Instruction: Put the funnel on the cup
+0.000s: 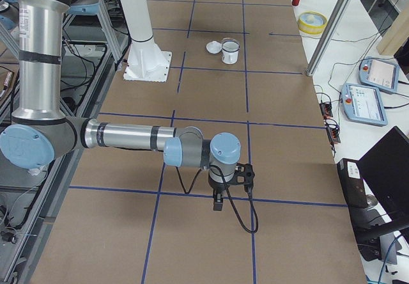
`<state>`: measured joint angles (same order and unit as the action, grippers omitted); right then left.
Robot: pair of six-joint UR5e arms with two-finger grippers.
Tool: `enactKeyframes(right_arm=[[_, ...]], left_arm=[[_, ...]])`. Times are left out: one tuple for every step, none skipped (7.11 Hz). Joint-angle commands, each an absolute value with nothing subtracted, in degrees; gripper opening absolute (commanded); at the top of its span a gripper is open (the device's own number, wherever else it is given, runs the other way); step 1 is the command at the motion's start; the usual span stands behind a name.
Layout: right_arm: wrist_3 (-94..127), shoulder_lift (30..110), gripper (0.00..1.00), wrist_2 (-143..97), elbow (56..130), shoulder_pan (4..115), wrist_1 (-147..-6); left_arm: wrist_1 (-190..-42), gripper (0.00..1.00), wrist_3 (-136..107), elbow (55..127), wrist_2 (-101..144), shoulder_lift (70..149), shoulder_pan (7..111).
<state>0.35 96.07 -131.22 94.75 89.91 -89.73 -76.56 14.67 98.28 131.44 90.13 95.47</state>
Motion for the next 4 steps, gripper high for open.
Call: enactKeyframes(right_arm=[[0.4,96.1,1.00,-131.2,94.7,89.9,-89.7],[0.4,96.1,1.00,-131.2,94.7,89.9,-89.7],[0.4,96.1,1.00,-131.2,94.7,89.9,-89.7],[0.4,96.1,1.00,-131.2,94.7,89.9,-89.7]], left_arm=[[-79.3,1.00,14.9,97.1,135.6,83.9,96.9],[-79.9,1.00,14.6,96.9,134.6,84.9,96.9],[-79.6,1.00,14.6,96.9,134.5,84.8,96.7],[-79.6,1.00,14.6,96.7,134.6,84.2,96.7]])
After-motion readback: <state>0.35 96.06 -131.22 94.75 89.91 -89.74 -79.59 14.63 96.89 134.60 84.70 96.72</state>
